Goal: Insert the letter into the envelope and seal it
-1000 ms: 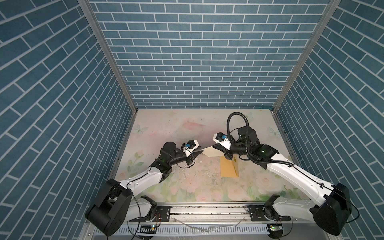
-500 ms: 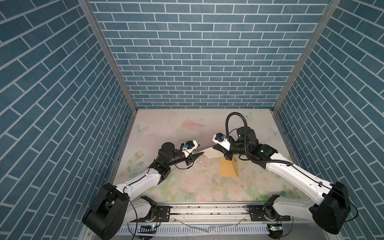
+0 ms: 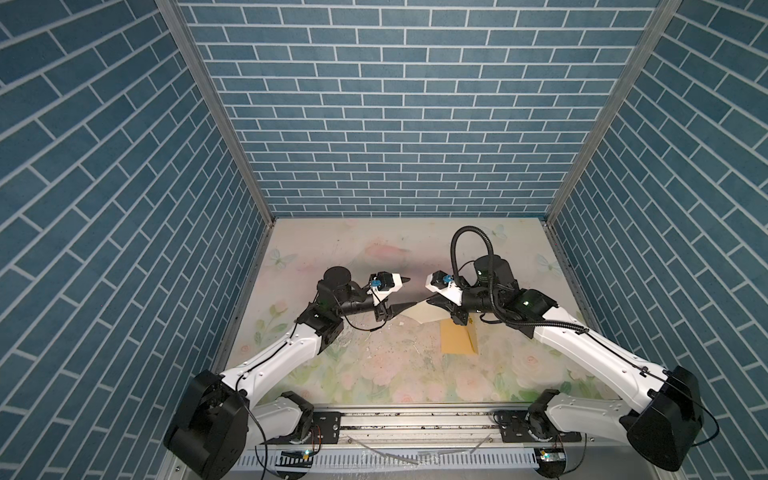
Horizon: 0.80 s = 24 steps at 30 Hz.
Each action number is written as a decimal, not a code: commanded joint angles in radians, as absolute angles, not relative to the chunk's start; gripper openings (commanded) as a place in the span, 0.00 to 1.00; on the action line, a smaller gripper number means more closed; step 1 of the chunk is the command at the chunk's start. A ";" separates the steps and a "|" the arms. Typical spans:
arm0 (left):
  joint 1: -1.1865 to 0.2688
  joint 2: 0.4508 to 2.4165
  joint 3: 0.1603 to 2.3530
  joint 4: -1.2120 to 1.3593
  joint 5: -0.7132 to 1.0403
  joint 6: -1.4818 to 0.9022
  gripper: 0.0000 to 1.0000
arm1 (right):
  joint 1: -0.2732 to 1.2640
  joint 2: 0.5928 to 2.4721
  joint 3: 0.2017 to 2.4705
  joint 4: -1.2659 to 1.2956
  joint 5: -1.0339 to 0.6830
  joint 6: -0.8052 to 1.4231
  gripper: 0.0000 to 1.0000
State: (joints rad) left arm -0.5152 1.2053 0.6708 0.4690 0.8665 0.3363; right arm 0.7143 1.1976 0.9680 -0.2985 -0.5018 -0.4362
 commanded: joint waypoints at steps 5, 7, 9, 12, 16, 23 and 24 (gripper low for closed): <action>-0.511 1.295 0.694 0.437 1.000 0.365 0.60 | 0.712 1.182 1.045 -0.323 -0.540 -0.501 0.00; -0.511 1.310 0.689 0.453 0.999 0.368 0.58 | 0.711 1.188 1.051 -0.315 -0.539 -0.503 0.00; -0.511 1.327 0.692 0.436 0.990 0.381 0.54 | 0.712 1.192 1.053 -0.298 -0.539 -0.502 0.00; -0.511 1.356 0.693 0.430 0.991 0.381 0.44 | 0.712 1.199 1.063 -0.287 -0.539 -0.502 0.00; -0.511 1.375 0.693 0.465 0.954 0.374 0.19 | 0.712 1.212 1.070 -0.282 -0.543 -0.503 0.00; -0.512 1.402 0.687 0.571 0.912 0.315 0.00 | 0.712 1.203 1.053 -0.232 -0.514 -0.481 0.00; -0.511 1.404 0.680 0.604 0.903 0.290 0.00 | 0.712 1.198 1.045 -0.209 -0.499 -0.469 0.00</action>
State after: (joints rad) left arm -0.5152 1.3911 0.6827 0.5072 0.9245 0.3408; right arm 0.7139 1.2083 1.0187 -0.2703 -0.5114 -0.4686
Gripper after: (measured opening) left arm 0.051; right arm 0.047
